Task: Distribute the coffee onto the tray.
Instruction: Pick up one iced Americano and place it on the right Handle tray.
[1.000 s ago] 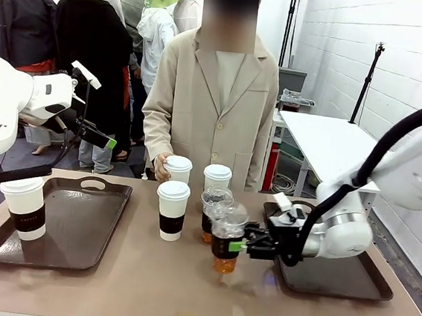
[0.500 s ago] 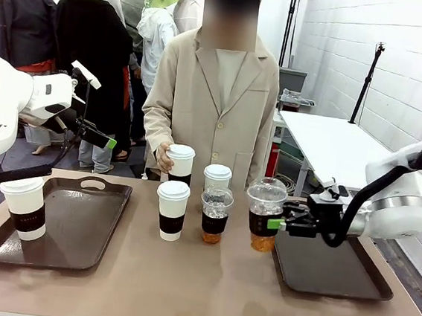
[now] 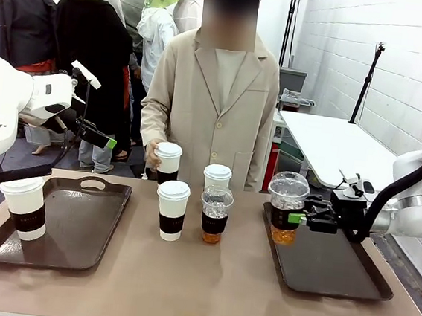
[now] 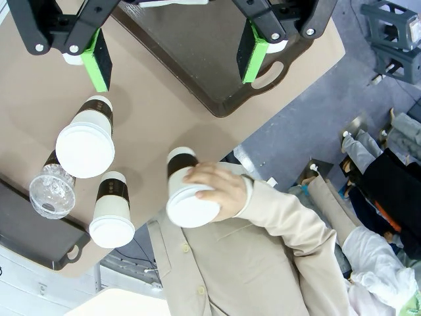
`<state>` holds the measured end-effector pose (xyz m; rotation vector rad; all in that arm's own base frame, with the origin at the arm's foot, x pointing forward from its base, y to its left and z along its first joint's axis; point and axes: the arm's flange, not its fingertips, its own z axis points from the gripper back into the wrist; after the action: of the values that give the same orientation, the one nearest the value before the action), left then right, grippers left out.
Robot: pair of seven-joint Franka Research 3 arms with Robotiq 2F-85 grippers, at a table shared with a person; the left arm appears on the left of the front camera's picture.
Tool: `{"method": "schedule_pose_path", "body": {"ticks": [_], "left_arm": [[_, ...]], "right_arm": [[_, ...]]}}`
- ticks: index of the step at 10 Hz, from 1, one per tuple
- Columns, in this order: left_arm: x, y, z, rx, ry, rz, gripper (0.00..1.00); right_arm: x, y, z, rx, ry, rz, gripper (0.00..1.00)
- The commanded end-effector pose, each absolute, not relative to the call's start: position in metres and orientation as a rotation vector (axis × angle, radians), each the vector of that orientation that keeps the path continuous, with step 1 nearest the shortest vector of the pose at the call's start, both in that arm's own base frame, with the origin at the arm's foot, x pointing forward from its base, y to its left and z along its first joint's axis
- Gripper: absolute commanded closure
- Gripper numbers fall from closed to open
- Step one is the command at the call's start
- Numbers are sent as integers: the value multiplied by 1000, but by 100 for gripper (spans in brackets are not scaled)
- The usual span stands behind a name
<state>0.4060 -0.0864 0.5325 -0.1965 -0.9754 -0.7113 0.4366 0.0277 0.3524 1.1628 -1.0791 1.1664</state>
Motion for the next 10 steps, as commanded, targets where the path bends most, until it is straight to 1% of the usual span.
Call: {"method": "schedule_pose_path", "body": {"ticks": [1,2,3,7,10], "left_arm": [[405,-86,533,-190,-967,-711,0],[405,-86,533,-190,-967,-711,0],[405,-86,533,-190,-967,-711,0],[405,-86,533,-190,-967,-711,0],[405,-86,533,-190,-967,-711,0]], "right_arm": [[431,24,353,1197,-1132,1175,30],[433,30,352,1183,-1158,1169,30],[435,24,351,1164,-1094,1166,30],[434,23,347,1157,-1097,1168,30],[429,-17,331,1153,-1135,1167,30]]}}
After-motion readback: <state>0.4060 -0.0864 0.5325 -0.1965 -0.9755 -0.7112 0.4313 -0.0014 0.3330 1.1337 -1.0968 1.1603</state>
